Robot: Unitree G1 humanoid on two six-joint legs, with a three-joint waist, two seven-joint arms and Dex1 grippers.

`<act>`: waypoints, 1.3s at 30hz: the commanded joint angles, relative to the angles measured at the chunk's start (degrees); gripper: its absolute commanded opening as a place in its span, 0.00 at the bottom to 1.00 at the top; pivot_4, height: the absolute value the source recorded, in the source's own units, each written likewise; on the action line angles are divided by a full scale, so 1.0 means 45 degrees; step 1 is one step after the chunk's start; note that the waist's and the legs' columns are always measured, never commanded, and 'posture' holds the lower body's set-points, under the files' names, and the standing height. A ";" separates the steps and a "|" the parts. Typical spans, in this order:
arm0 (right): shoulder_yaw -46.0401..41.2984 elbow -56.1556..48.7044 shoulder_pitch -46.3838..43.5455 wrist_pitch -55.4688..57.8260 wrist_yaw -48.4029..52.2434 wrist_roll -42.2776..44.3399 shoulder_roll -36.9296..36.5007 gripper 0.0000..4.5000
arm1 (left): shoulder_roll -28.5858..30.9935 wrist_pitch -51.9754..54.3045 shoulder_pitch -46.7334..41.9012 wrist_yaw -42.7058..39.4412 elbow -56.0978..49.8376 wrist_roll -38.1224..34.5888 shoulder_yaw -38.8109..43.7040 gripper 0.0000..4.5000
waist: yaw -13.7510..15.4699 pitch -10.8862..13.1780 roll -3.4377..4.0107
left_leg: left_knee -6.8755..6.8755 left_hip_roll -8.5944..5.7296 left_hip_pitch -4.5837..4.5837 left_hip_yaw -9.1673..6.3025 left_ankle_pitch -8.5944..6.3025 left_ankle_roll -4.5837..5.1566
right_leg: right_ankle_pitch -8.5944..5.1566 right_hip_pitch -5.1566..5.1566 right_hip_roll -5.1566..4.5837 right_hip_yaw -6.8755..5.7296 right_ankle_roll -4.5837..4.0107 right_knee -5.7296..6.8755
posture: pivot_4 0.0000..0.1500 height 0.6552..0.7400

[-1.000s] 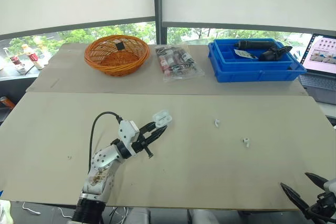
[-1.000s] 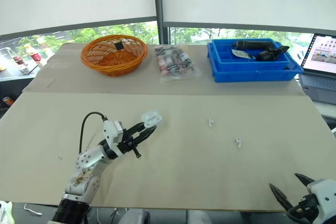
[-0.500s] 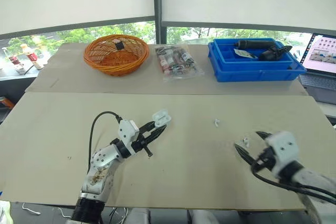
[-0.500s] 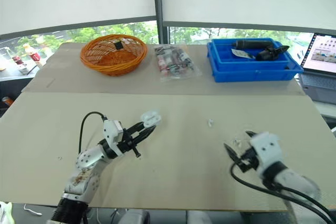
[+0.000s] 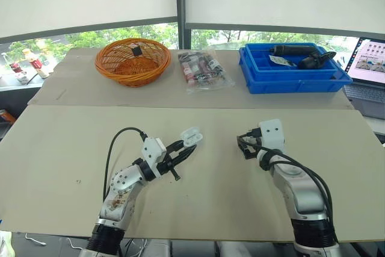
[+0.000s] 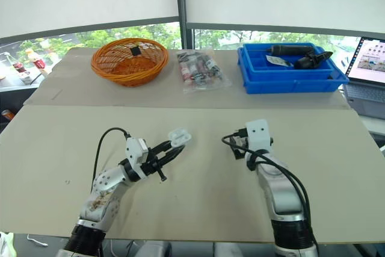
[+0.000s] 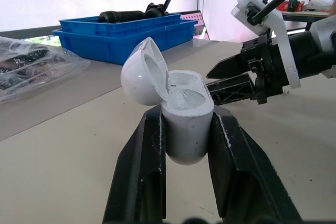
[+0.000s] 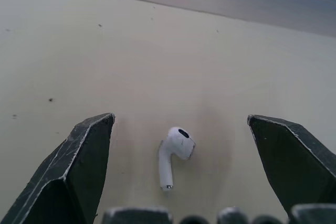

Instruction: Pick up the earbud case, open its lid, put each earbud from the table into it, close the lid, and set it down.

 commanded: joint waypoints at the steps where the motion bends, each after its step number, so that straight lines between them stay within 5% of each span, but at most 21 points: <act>1: -0.0150 -0.0122 -0.0016 0.0249 -0.0434 -0.0032 0.0412 1.00 | 0.0088 -0.0291 -0.0051 -0.0188 -0.0363 0.0050 -0.0112 0.13 | -0.0053 -0.0001 0.0002 | 0.0000 0.0001 0.0002 0.0000 0.0000 0.0000 | 0.0000 0.0000 0.0000 0.0001 0.0000 0.0001 | 1.00 0.72; 2: -0.0224 -0.0132 0.0012 0.0372 -0.0485 0.0079 0.0597 1.00 | 0.0091 -0.0296 -0.0033 -0.0222 -0.0406 0.0042 -0.0151 0.13 | -0.0066 -0.0001 0.0003 | -0.0001 0.0002 0.0004 0.0000 0.0000 0.0000 | 0.0000 0.0001 0.0002 0.0001 0.0000 0.0002 | 1.00 0.72; 14: -0.0379 -0.0336 -0.0017 0.1161 -0.0254 0.0433 0.1183 0.07 | 0.0082 -0.0320 -0.0011 -0.0205 -0.0388 0.0089 -0.0271 0.13 | -0.0088 -0.0003 0.0003 | -0.0012 0.0006 0.0016 -0.0001 0.0000 0.0000 | 0.0000 0.0007 0.0006 -0.0001 0.0000 0.0002 | 1.00 0.72; 18: 0.0673 -0.1800 -0.0133 0.1781 0.1494 0.0968 0.0092 0.07 | 0.0120 -0.0259 0.0117 -0.0135 -0.0554 0.0084 -0.0253 0.13 | -0.0123 0.0000 0.0007 | -0.0019 0.0006 0.0016 -0.0001 0.0000 0.0000 | 0.0000 0.0006 0.0006 0.0001 0.0000 -0.0001 | 1.00 0.72; 24: 0.1279 -0.3431 0.0144 0.0799 0.5586 0.2125 -0.3828 0.07 | 0.0250 -0.0067 0.0494 -0.0105 -0.1036 0.0005 -0.0270 0.13 | -0.0033 0.0014 0.0019 | -0.0032 -0.0001 0.0006 -0.0001 0.0000 0.0000 | -0.0002 0.0006 -0.0001 -0.0004 0.0002 -0.0022 | 1.00 0.72; 32: -0.0758 -0.2638 0.3627 -0.5640 1.3119 0.3155 -0.9669 0.07 | 0.0852 0.0743 0.1701 0.0075 -0.2770 -0.0324 -0.0263 0.13 | -0.0036 0.0033 -0.0009 | -0.0042 0.0001 0.0010 0.0007 -0.0003 0.0005 | -0.0002 0.0033 -0.0008 -0.0004 0.0008 -0.0075 | 1.00 0.72; 39: -0.1301 0.0490 0.5248 -1.0945 1.6155 0.2217 -1.1709 0.07 | 0.1360 0.1573 0.2252 0.0047 -0.3868 -0.0628 -0.0203 0.13 | -0.0067 0.0042 -0.0022 | -0.0045 0.0006 0.0052 0.0015 -0.0003 0.0005 | -0.0001 0.0056 -0.0001 0.0004 0.0005 -0.0058 | 1.00 0.72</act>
